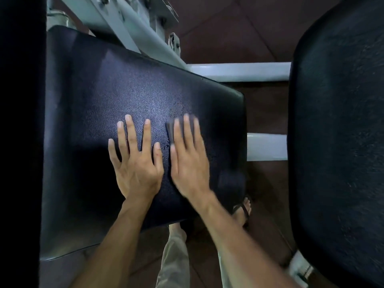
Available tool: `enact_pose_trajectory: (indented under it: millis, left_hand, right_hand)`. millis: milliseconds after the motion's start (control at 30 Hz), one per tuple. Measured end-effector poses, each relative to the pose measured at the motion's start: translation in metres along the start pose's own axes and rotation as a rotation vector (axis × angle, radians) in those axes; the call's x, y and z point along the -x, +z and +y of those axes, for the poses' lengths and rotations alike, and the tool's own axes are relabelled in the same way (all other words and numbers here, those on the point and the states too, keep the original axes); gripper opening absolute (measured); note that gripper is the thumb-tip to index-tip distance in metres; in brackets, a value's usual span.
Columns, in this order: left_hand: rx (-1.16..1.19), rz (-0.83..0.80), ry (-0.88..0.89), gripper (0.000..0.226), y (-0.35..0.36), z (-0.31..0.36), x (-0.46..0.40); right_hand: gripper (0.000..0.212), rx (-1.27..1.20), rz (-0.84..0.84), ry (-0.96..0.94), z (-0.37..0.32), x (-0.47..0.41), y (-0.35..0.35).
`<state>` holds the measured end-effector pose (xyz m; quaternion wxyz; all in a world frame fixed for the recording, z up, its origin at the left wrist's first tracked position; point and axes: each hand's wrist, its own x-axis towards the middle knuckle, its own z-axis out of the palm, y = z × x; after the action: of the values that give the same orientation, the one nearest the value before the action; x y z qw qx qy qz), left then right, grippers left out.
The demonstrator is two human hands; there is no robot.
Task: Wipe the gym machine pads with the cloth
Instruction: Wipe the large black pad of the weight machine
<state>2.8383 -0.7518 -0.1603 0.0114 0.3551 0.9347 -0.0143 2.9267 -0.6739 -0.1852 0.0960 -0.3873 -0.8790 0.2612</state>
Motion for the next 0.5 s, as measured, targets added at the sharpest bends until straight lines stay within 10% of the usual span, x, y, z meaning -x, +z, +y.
enact_pose_trajectory:
  millis: [167, 367, 500]
  left_hand:
    - [-0.028, 0.019, 0.009, 0.054, 0.002, 0.0, 0.0]
    - [-0.027, 0.015, 0.007, 0.054, 0.002, 0.0, 0.0]
    - [-0.006, -0.004, 0.0, 0.055, 0.002, 0.001, -0.001]
  right_hand:
    - [0.056, 0.038, -0.07, 0.053, 0.059, 0.108, -0.006]
    - [0.057, -0.048, 0.095, 0.492, 0.089, -0.018, -0.015]
    - [0.055, -0.017, 0.108, 0.216, 0.038, -0.052, -0.003]
